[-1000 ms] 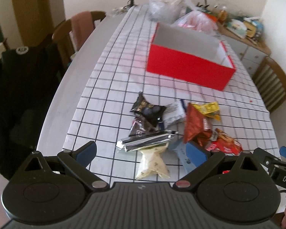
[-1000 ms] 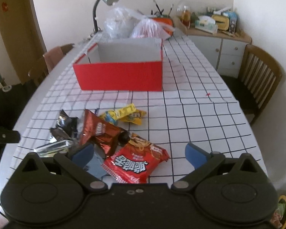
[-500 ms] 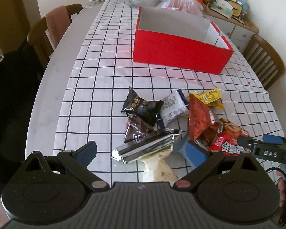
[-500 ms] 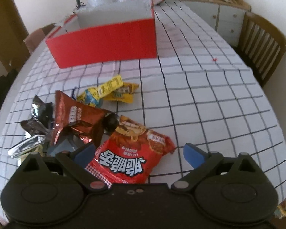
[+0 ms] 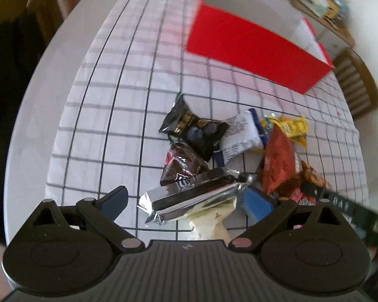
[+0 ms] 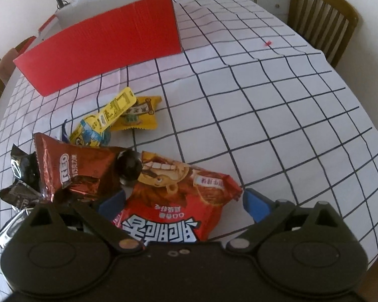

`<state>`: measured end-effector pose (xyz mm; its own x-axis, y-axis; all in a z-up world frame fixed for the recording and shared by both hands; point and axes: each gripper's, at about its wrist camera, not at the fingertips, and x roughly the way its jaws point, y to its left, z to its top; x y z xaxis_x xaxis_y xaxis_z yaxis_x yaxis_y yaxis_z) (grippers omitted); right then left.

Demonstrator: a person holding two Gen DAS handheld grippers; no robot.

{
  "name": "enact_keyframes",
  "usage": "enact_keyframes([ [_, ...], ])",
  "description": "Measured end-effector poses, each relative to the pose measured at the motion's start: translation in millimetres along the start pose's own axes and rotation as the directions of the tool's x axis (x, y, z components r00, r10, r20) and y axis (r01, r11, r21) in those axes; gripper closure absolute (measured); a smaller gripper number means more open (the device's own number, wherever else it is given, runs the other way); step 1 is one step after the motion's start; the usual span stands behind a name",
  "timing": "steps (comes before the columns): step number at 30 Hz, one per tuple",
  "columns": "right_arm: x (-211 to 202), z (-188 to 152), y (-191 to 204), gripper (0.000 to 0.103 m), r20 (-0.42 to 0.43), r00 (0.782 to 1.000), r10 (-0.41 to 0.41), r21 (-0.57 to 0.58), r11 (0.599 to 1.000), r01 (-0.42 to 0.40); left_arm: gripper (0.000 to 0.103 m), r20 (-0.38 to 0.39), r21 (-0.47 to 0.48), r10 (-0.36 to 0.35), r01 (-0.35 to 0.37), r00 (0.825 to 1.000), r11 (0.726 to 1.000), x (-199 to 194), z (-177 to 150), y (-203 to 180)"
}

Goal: Organize snacks
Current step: 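Grasp the red chip bag with the right gripper while the left grasps the cream bag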

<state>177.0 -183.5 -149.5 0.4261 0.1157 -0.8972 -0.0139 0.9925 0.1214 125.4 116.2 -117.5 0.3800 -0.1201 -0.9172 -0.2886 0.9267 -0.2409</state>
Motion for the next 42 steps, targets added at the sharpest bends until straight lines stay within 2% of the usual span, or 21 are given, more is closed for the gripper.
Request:
enact_keyframes([
  [5, 3.3, 1.4, 0.5, 0.003, -0.018, 1.0, 0.019, 0.003, 1.0, -0.019, 0.004, -0.07, -0.178, -0.013, 0.0, 0.997, 0.984, 22.0, 7.8, 23.6],
  [7, 4.0, 0.6, 2.3, 0.004, -0.025, 0.999, 0.025, -0.012, 1.0, -0.025, 0.005, -0.08, -0.205, -0.013, -0.003, 0.997, 0.979, 25.0, 8.0, 30.9],
  [10, 6.9, 0.4, 3.8, 0.005, -0.04, 0.999, 0.031, -0.019, 0.999, -0.032, 0.006, -0.043, -0.114, 0.0, -0.005, 0.999, 0.994, 17.2, 8.4, 24.2],
  [12, 7.1, 0.4, 6.7, 0.01, -0.037, 0.999, 0.027, -0.028, 0.999, -0.028, 0.006, -0.022, -0.036, 0.002, -0.003, 1.0, 0.999, 13.7, 9.9, 17.3],
  [15, 7.2, 1.8, 9.8, 0.014, -0.029, 0.999, 0.022, -0.043, 0.999, -0.023, 0.006, -0.035, 0.038, -0.037, 0.038, 0.999, 0.999, 11.1, 12.1, 10.7],
  [21, 4.9, 0.2, 6.1, 0.027, -0.002, 1.0, 0.022, -0.058, 0.998, -0.023, 0.006, -0.02, 0.062, -0.018, 0.019, 1.0, 0.998, -0.1, -12.5, -5.0],
  [24, 3.9, 0.4, 4.9, 0.029, 0.006, 0.999, 0.032, -0.06, 0.998, -0.032, 0.006, -0.033, 0.053, -0.015, 0.017, 0.999, 0.998, 7.4, -25.9, -14.0],
  [30, -0.8, -2.7, 0.4, 0.031, 0.013, 0.999, 0.043, -0.058, 0.997, -0.042, 0.006, -0.066, 0.022, 0.052, -0.051, 0.996, 0.998, 31.2, -40.2, -20.2],
  [35, -4.4, -5.4, -3.6, 0.032, 0.019, 0.998, 0.055, -0.06, 0.997, -0.053, 0.02, -0.098, -0.009, 0.072, -0.074, 0.993, 0.997, 45.0, -43.8, -22.1],
  [39, -9.6, -7.1, -8.4, 0.032, 0.025, 0.998, 0.058, -0.059, 0.997, -0.057, 0.029, -0.081, -0.002, 0.075, -0.076, 0.994, 0.997, 43.6, -45.1, -27.2],
  [41, -12.7, -8.0, -11.0, 0.032, 0.029, 0.998, 0.059, -0.056, 0.997, -0.058, 0.044, -0.077, -0.008, 0.065, -0.065, 0.995, 0.998, 42.0, -45.4, -28.1],
  [42, -14.2, -8.8, -11.6, 0.032, 0.031, 0.998, 0.06, -0.054, 0.997, -0.058, 0.048, -0.077, -0.007, 0.06, -0.06, 0.995, 0.998, 41.3, -45.7, -27.9],
])
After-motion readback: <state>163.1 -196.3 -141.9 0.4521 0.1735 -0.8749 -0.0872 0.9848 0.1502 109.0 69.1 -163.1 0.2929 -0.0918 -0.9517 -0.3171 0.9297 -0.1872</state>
